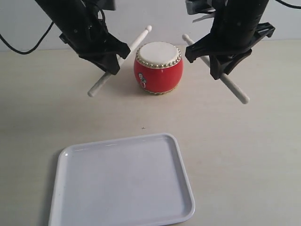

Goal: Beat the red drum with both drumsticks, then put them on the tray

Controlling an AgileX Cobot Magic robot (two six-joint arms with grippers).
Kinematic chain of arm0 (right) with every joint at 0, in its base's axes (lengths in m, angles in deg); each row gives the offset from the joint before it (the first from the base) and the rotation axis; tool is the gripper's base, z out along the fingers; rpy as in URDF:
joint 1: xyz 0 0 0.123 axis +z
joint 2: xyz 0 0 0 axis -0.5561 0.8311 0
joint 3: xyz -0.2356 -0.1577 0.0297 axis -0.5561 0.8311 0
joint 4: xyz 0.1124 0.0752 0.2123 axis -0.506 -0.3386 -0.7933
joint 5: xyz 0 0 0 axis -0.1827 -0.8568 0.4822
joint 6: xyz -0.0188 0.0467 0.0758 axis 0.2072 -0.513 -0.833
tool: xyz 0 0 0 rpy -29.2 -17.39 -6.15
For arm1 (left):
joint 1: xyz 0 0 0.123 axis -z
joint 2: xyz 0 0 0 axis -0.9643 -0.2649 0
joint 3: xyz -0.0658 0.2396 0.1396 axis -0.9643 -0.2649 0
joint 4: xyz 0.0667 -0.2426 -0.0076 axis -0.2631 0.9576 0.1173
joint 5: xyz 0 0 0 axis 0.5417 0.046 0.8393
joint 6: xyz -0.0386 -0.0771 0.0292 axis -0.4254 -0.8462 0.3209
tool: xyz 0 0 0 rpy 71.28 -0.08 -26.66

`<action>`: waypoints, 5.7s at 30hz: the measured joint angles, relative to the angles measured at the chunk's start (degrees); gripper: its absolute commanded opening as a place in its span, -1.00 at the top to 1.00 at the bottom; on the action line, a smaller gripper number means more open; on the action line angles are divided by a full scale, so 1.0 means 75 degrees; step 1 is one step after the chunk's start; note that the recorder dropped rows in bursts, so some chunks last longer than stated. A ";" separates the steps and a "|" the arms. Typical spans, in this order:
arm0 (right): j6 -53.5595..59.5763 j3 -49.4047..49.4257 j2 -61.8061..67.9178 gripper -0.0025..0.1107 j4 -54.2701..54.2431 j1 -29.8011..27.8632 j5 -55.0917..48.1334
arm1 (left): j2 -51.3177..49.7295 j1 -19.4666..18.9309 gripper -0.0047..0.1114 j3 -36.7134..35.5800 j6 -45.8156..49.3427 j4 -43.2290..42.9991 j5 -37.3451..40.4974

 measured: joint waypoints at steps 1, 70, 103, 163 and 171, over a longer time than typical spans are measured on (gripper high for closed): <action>0.0098 0.0000 0.0053 0.96 -0.0064 0.0000 0.0032 | 0.0000 0.0000 0.92 0.0018 0.0000 -0.0006 -0.0063; 0.0908 -0.2152 0.1468 0.96 -0.0573 0.0000 -0.0013 | -0.0760 -0.0198 0.92 0.0842 0.0289 -0.0493 0.1442; 0.1005 -0.2166 0.2495 0.96 -0.1245 0.0000 -0.0017 | 0.0016 -0.0743 0.92 0.1310 0.0345 -0.0110 0.1586; 0.1310 -0.1541 0.1244 0.96 -0.0456 0.0000 -0.0022 | -0.0925 -0.0347 0.92 0.2002 0.0238 0.0125 0.1578; 0.1505 -0.1541 0.3111 0.96 -0.0629 0.0000 -0.0022 | 0.0318 -0.0504 0.92 0.1729 0.0238 -0.0041 0.1593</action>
